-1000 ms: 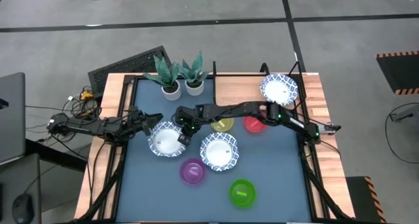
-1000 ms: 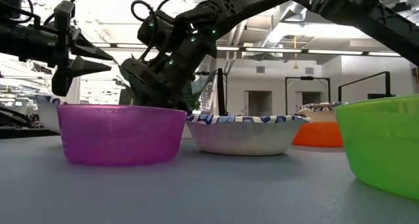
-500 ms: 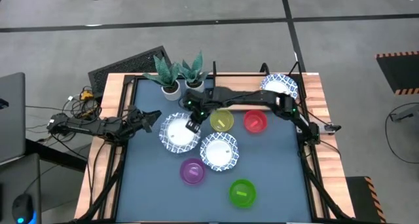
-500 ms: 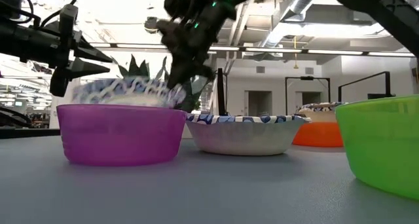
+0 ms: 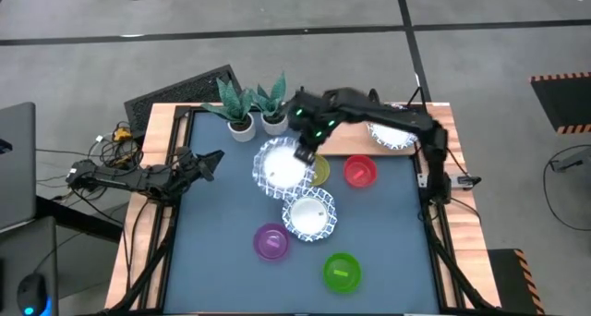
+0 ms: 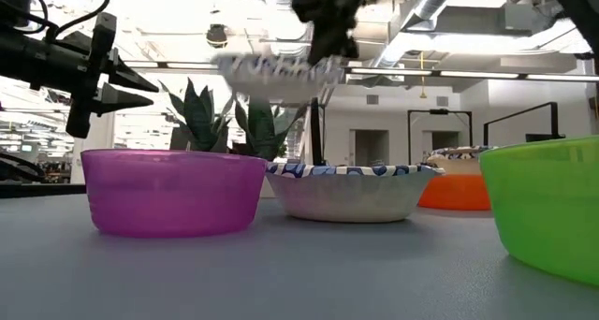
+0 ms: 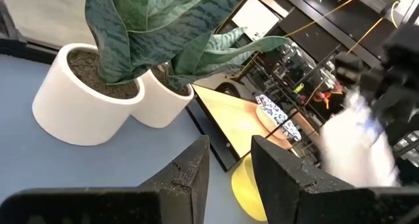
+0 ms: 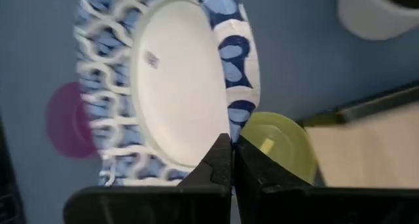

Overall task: Place and stack bowls onto a shelf
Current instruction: Stack the white patterned bowl on the white patterned bowl on the shelf

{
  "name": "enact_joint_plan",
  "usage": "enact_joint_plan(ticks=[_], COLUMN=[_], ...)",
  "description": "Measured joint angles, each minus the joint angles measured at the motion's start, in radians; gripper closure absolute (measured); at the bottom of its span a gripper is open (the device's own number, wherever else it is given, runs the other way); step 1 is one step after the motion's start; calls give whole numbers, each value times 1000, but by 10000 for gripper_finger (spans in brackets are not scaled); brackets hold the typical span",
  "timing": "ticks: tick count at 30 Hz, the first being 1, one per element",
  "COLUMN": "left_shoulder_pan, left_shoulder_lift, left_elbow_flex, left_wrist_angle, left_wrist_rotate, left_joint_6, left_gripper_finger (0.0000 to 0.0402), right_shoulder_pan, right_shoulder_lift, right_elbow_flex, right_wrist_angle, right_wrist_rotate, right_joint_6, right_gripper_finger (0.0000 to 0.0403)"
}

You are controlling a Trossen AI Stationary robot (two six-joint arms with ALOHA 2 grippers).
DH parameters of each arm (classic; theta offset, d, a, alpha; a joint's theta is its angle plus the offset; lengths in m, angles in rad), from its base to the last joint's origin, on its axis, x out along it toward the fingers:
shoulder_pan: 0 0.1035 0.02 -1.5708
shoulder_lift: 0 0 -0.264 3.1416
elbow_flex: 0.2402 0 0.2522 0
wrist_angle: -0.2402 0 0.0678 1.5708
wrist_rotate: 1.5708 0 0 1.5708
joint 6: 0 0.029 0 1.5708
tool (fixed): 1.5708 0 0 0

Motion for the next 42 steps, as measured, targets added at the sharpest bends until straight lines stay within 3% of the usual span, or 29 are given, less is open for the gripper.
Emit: enact_joint_plan(ticks=[8, 16, 22, 33, 42], left_shoulder_pan=[0, 0, 0, 0, 0], left_shoulder_lift=[0, 0, 0, 0, 0], left_elbow_flex=[0, 0, 1, 1, 1], left_wrist_angle=[-19, -20, -22, -22, -23], left_wrist_rotate=[0, -1, -2, -3, -10], left_joint_6=[-2, -2, -3, -1, 3], left_gripper_finger=[303, 303, 303, 303, 303], right_shoulder_pan=[-232, -510, -631, -857, -954], right_shoulder_lift=[-141, -148, -130, -121, -121], right_elbow_flex=[1, 1, 0, 0, 0], right_wrist_angle=[-190, -331, -332, -331, -330], right_wrist_rotate=[43, 295, 280, 123, 113], right_joint_6=[-67, -367, -572, -531, -462], right_gripper_finger=[381, 381, 381, 381, 381])
